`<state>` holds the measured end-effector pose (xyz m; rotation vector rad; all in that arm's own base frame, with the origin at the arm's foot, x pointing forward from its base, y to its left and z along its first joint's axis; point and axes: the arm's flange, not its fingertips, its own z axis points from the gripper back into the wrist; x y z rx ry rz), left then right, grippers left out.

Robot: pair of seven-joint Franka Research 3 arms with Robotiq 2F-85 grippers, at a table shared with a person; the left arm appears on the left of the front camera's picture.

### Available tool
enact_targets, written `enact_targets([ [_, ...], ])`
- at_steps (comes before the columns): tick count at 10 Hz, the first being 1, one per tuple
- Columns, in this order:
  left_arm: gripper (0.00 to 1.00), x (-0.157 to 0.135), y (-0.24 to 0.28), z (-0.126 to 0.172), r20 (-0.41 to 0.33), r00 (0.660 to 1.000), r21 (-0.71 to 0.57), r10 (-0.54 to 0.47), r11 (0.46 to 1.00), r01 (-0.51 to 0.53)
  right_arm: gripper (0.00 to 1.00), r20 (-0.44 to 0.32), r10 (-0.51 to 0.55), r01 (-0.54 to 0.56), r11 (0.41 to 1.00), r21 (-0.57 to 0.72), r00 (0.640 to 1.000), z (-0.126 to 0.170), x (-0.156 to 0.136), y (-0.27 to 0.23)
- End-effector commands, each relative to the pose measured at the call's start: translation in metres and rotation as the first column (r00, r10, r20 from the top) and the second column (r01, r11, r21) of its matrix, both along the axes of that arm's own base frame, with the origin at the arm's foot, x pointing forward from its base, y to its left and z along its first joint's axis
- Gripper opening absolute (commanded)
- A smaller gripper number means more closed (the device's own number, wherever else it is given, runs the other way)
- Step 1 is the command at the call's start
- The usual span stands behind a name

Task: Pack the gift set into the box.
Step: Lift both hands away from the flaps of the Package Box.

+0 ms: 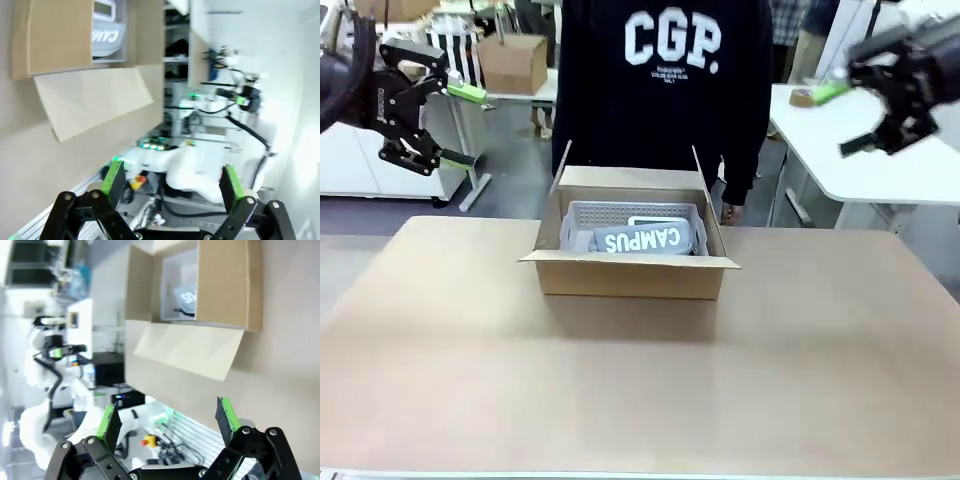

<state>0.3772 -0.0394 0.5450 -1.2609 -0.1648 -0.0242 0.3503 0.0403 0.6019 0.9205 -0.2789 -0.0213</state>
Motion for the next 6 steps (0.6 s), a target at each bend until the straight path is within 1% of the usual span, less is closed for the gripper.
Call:
enact_targets([
  [1, 1.00, 0.009, 0.035, -0.024, -0.025, 0.998, -0.169, 0.058, 0.984, -0.061, 1.00, 0.054, -0.072, 0.060, 0.977, 0.205, 0.996, -0.037, -0.011, -0.062],
  [2, 1.00, 0.012, 0.050, -0.028, -0.022, 0.997, -0.190, 0.072, 0.979, -0.075, 1.00, 0.066, -0.122, 0.100, 0.958, 0.268, 0.990, -0.052, -0.016, -0.080],
  [3, 1.00, 0.025, 0.063, -0.037, -0.083, 0.988, -0.174, 0.133, 0.974, -0.146, 1.00, 0.107, -0.231, 0.197, 0.945, 0.261, 0.967, -0.068, -0.011, -0.089],
  [4, 1.00, 0.005, 0.045, -0.019, -0.030, 0.998, -0.151, 0.061, 0.986, -0.064, 1.00, 0.033, -0.099, 0.091, 0.978, 0.187, 0.995, -0.028, -0.017, -0.070],
  [6, 1.00, 0.005, 0.045, -0.019, -0.030, 0.998, -0.151, 0.061, 0.986, -0.064, 1.00, 0.033, -0.099, 0.091, 0.978, 0.187, 0.995, -0.028, -0.017, -0.070],
])
